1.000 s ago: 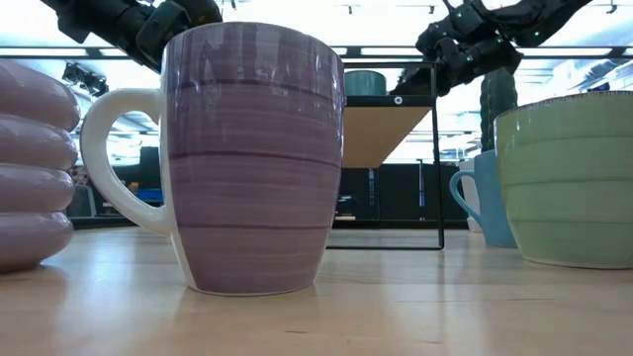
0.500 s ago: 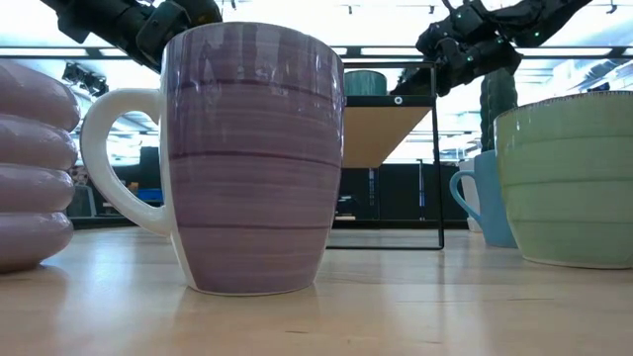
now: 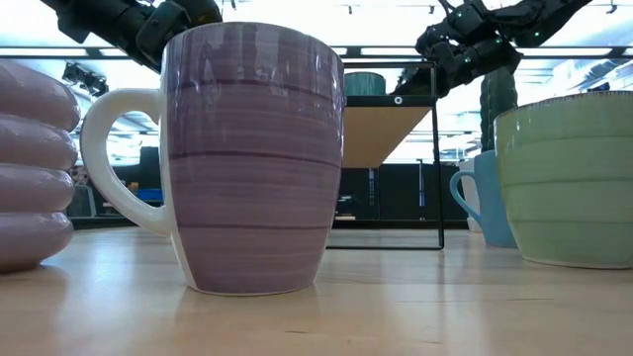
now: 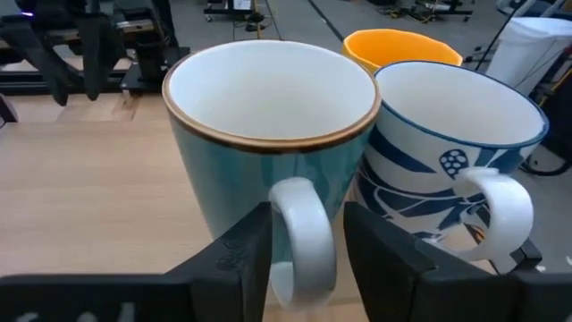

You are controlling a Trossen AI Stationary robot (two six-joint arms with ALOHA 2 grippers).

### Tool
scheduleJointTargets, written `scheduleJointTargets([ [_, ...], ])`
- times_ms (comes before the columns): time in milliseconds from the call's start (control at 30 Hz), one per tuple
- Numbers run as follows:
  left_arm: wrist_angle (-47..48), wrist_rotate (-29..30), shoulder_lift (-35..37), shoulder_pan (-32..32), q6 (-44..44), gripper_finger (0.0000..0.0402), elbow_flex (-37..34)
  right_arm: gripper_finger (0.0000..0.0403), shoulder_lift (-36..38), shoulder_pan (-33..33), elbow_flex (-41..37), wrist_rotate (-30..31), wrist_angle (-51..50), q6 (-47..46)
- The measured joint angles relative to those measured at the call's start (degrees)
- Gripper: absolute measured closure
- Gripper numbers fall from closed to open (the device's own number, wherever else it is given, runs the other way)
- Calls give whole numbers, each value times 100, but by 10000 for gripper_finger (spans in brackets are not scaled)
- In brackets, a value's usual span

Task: Place coffee mugs
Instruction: Put the left light blue mug on the shelf aligned with the blue mug, then put the left purple mug on the shelf

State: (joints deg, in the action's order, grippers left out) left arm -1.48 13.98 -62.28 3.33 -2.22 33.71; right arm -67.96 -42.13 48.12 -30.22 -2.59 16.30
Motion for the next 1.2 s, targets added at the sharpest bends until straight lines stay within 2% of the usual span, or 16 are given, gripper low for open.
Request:
scheduleJointTargets([
  [200,2,-1,0,2,0,269,0,226,0,0,0,-77,-4,-134],
  [633,383,-43,0,20,-175,269,0,119,307,76,267,-92,-240,-263],
  [933,552,-118,12,280,-590,269,0,86,754,76,267,-81,-328,-331],
  [1100,1600,-242,165,741,-1513,269,254,81,1143,76,267,60,-620,-319],
  [1200,2428,-19,166,1252,-2282,270,519,78,1426,76,269,242,-672,-265],
])
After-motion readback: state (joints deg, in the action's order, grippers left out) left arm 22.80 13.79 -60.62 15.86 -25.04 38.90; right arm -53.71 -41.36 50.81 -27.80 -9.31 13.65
